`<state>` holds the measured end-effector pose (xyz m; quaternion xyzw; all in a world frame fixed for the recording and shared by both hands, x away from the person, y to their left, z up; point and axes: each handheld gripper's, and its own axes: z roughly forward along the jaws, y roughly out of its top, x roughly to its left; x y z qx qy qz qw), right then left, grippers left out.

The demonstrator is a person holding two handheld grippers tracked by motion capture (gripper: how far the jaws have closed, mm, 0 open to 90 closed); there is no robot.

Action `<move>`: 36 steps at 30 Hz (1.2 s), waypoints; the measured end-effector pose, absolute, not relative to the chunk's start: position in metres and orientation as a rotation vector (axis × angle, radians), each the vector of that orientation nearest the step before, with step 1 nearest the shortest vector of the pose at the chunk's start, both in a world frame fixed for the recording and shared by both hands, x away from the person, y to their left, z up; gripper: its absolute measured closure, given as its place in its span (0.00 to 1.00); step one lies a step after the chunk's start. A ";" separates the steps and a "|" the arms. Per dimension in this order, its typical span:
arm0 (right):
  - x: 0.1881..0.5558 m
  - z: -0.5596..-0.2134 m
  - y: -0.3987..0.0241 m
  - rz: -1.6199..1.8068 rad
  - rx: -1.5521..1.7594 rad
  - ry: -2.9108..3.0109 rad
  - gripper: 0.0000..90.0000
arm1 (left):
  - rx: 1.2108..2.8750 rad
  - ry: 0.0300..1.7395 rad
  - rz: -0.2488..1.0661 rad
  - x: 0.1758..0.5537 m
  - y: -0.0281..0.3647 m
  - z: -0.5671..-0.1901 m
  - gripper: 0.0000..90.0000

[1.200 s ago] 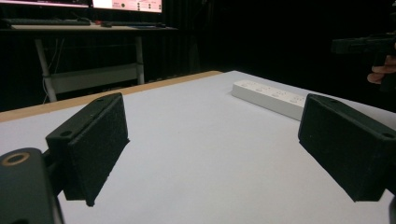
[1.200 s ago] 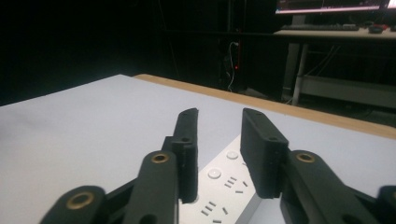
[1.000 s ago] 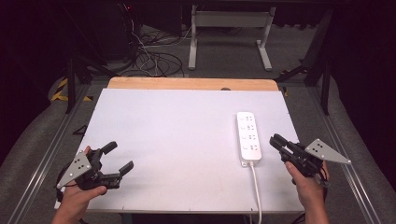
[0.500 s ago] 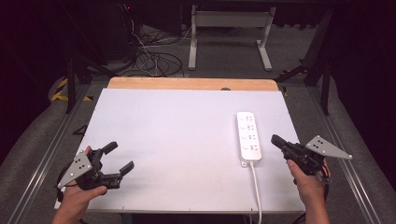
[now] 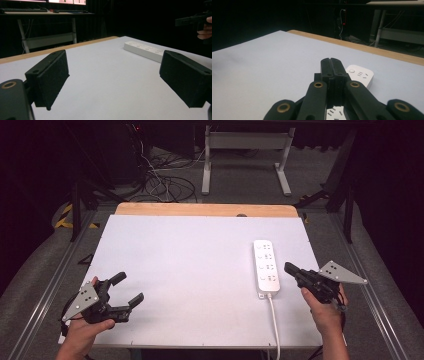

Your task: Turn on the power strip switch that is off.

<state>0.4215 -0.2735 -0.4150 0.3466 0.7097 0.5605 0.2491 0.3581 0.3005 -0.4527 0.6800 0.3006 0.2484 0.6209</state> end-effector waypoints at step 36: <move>0.470 -0.459 -0.218 1.084 1.100 2.270 1.00 | 1.583 0.684 0.579 0.358 0.300 -0.454 0.11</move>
